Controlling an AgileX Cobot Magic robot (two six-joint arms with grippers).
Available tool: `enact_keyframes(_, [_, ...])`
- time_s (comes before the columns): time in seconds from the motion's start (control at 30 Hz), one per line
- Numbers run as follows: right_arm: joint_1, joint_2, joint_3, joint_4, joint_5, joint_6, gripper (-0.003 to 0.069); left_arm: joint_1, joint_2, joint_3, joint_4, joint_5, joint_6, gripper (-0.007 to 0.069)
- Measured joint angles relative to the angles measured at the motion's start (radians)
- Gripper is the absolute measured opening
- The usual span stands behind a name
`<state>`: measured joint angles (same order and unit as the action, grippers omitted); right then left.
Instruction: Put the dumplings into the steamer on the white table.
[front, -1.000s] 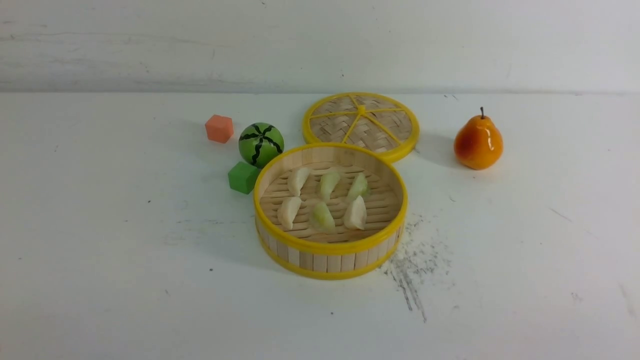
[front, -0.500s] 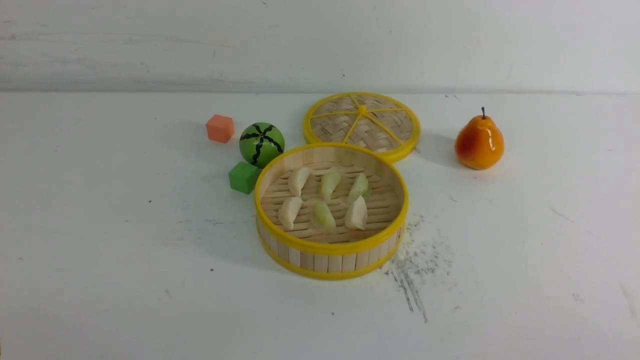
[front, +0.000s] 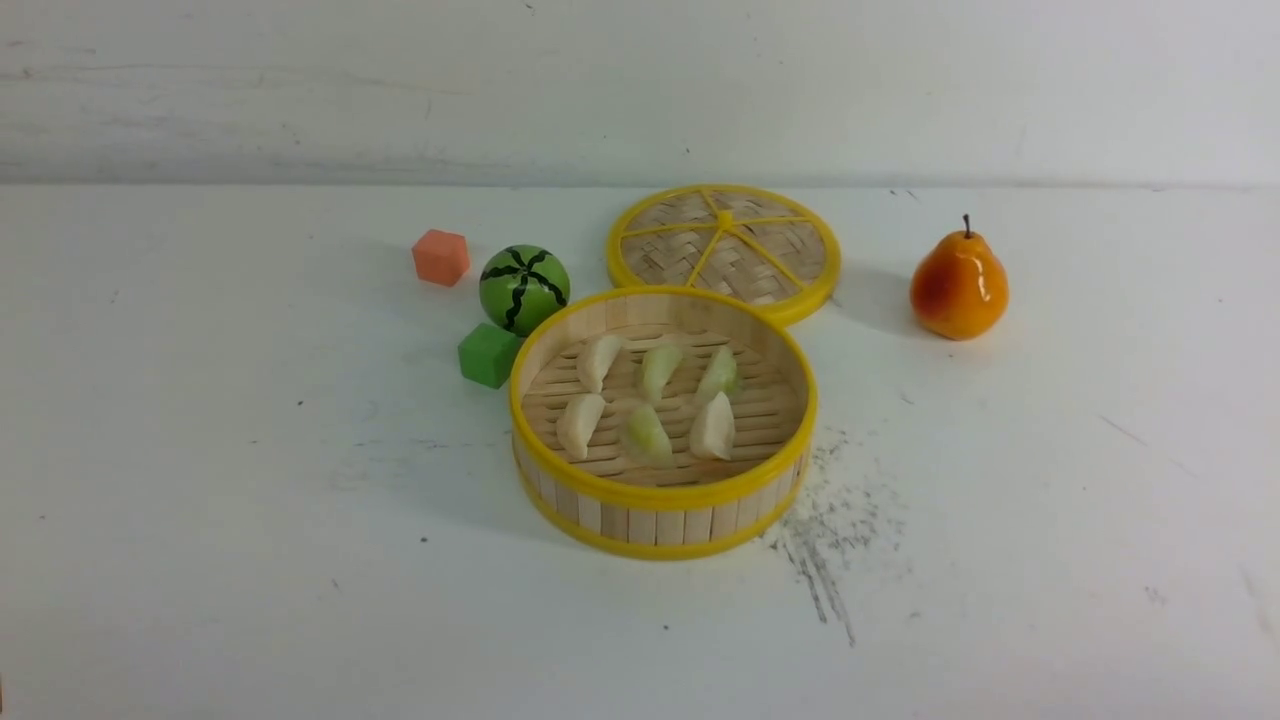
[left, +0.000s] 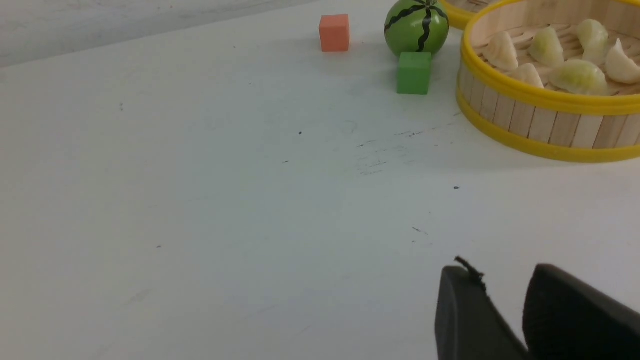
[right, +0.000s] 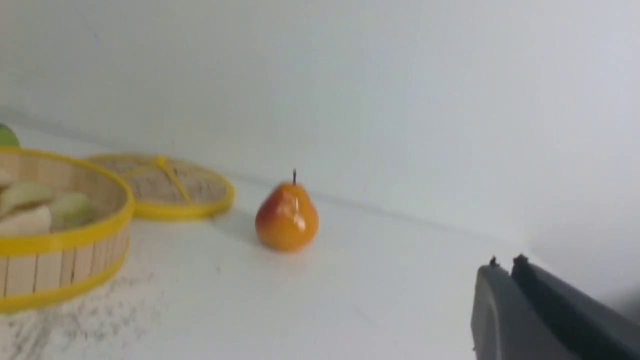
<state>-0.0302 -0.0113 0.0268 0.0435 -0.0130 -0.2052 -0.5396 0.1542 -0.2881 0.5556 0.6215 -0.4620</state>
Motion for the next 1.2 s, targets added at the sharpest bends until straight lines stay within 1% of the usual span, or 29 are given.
enact_keyframes(0.07, [-0.014,0.000,0.000,0.006,0.050,0.011,0.0037,0.000,0.000,0.000,0.000,0.000,0.000,0.0181])
enact_keyframes(0.1, [-0.032,0.000,0.000,0.006,0.130,0.028,0.0033,0.000,0.000,0.000,0.000,0.000,0.000,0.0181])
enact_keyframes(0.17, [-0.035,0.000,0.000,0.004,0.208,0.038,0.0027,0.000,0.000,0.000,0.000,0.000,0.000,0.0183])
enact_keyframes(0.2, [-0.035,0.000,0.000,0.000,0.274,0.044,0.0023,0.000,0.000,0.000,0.000,0.000,0.000,0.0183])
enact_keyframes(0.27, [-0.034,0.000,0.000,-0.001,0.309,0.052,0.0020,0.000,0.000,0.000,0.000,0.000,0.000,0.0183])
enact_keyframes(0.3, [-0.029,0.000,0.000,-0.002,0.358,0.070,0.0017,0.000,0.000,0.000,0.000,0.000,0.000,0.0183])
enact_keyframes(0.37, [-0.012,0.000,-0.007,-0.014,0.394,0.102,0.0015,0.000,0.000,0.000,0.000,0.000,0.000,0.0184])
enact_keyframes(0.73, [-0.001,0.000,-0.008,-0.027,0.402,0.116,0.0015,0.000,0.000,0.000,0.000,0.001,0.000,0.0190])
enact_keyframes(1.2, [0.006,0.000,-0.008,0.038,0.402,0.118,0.0016,0.000,0.000,0.000,0.000,0.000,0.000,0.0198])
